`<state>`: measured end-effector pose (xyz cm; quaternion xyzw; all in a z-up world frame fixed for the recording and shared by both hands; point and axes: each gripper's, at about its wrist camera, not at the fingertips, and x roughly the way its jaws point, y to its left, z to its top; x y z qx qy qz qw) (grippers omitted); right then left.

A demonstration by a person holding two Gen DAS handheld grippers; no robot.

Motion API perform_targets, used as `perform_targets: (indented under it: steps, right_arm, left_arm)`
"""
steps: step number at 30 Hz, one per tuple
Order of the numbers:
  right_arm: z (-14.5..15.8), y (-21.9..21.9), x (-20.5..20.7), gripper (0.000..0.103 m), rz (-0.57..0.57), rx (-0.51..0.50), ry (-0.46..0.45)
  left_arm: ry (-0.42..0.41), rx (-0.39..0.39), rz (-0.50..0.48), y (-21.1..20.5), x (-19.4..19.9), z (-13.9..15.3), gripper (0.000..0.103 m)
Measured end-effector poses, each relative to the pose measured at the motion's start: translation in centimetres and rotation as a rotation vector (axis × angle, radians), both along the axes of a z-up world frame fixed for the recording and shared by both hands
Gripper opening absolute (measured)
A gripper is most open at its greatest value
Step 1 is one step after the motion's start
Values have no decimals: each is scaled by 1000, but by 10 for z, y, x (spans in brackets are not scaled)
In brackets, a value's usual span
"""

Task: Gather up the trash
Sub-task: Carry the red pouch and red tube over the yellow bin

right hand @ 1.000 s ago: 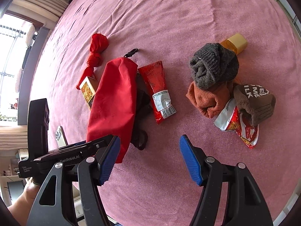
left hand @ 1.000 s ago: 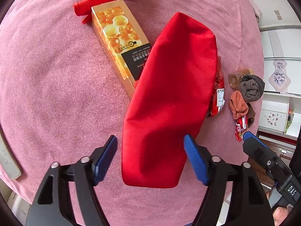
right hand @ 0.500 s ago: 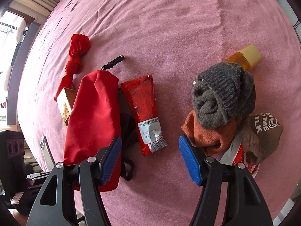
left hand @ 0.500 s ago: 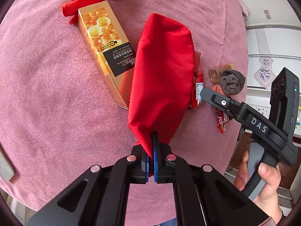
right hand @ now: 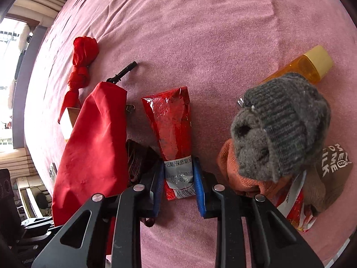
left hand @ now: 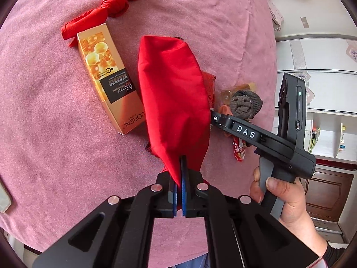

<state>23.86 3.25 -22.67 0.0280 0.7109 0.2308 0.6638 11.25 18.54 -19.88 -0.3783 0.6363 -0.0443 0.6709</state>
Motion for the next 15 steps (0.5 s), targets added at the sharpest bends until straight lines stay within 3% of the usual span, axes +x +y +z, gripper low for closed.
perform_targets:
  steps: [10, 15]
  right_arm:
    - [62, -42, -33, 24, 3, 73, -88]
    - [84, -72, -49, 24, -61, 105, -110]
  left_arm:
    - [-74, 42, -81, -31, 10, 40, 2]
    - [-118, 61, -145, -61, 15, 63, 2]
